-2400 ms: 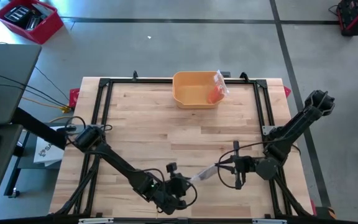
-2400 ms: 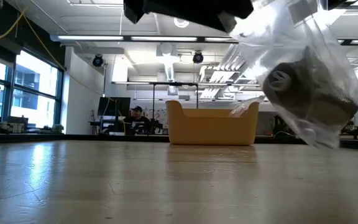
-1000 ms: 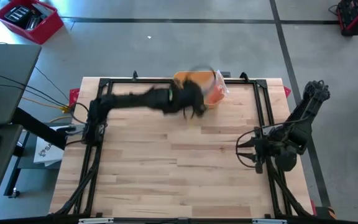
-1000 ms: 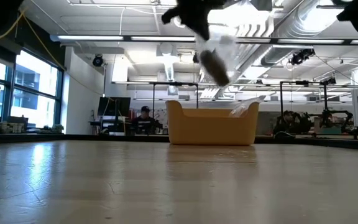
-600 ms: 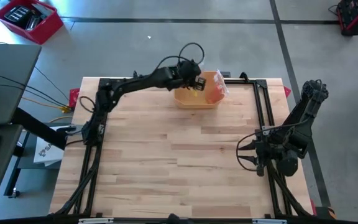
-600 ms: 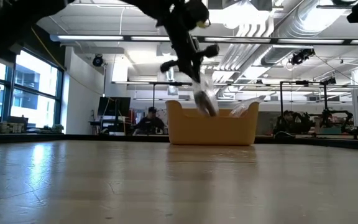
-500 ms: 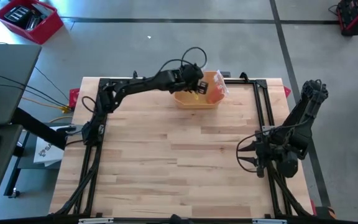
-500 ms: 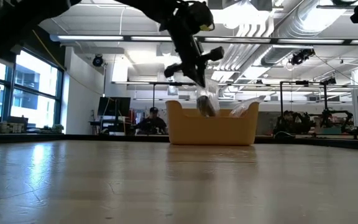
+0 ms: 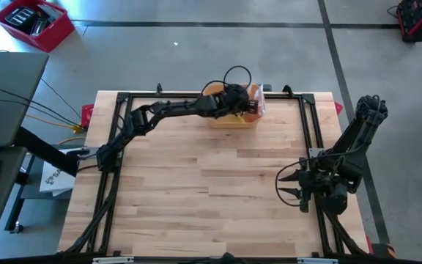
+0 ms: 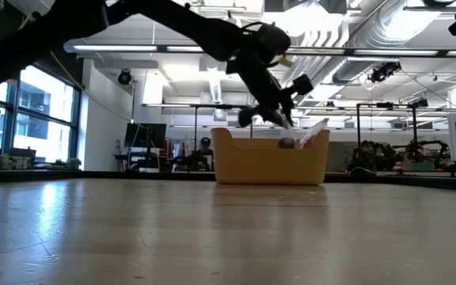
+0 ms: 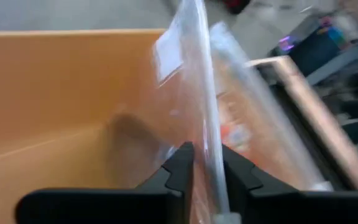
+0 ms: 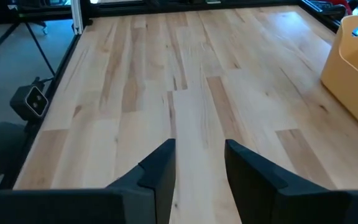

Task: Roll bandage
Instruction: Put the transparent zip bag into the orange bin, then return to Home Position

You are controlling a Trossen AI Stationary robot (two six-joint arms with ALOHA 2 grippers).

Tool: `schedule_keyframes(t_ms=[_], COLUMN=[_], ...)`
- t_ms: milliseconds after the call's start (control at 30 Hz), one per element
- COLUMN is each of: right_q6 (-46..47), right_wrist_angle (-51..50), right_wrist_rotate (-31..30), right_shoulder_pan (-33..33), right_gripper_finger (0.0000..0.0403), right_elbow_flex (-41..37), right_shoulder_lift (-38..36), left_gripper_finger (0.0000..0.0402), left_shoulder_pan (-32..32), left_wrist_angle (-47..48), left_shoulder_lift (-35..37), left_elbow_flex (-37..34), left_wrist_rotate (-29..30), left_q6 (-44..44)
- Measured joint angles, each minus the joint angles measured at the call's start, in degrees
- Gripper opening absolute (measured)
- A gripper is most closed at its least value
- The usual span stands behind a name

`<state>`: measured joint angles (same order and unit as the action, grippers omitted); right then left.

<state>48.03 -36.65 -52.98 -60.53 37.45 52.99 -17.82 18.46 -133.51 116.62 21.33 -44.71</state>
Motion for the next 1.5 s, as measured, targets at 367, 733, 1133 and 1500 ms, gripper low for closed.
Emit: schedule_keyframes(t_ms=[367, 733, 1133, 1500], right_q6=[-0.5, -0.4, 16.4, -1.1], right_wrist_angle=[0.5, 0.1, -27.3, 7.4], right_wrist_rotate=[0.0, -0.7, -5.0, 2.7], right_shoulder_pan=[0.0, -0.2, -10.1, -9.4], right_gripper_finger=[0.0129, 0.0129, 0.0046, 0.0001], right_elbow_flex=[0.0, 0.0, -0.3, -18.7], right_shoulder_lift=[-0.1, -0.2, -24.1, -45.8], left_gripper_finger=[0.0195, 0.0248, 0.0202, 0.0144], left_shoulder_pan=[-1.4, -1.6, 11.1, 22.9], left_wrist_angle=[-7.9, -14.7, 28.7, -2.6], left_shoulder_lift=[-3.4, 4.3, 24.5, 53.1], left_elbow_flex=[0.0, 0.0, -1.3, -51.8], left_wrist_rotate=[-11.4, -16.6, 4.0, 2.3], left_q6=[-1.9, 6.5, 27.6, 18.5])
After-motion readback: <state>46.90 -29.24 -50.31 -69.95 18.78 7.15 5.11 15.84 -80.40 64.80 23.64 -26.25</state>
